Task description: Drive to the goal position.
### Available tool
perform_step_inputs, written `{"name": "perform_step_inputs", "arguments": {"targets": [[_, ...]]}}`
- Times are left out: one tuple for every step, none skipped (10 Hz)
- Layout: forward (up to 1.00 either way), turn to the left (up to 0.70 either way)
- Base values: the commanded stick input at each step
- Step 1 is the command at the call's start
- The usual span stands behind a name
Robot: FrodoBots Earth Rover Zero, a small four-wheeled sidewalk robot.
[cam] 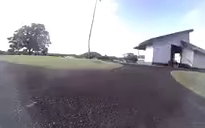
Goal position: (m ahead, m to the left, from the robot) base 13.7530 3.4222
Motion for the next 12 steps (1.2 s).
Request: {"name": "perform_step_inputs", "arguments": {"targets": [[1.00,0.27],[1.00,0.27],[1.00,0.27],[1.00,0.27],[1.00,0.27],[1.00,0.27],[1.00,0.27],[1.00,0.27],[1.00,0.27],[1.00,0.27],[1.00,0.27],[1.00,0.27]]}}
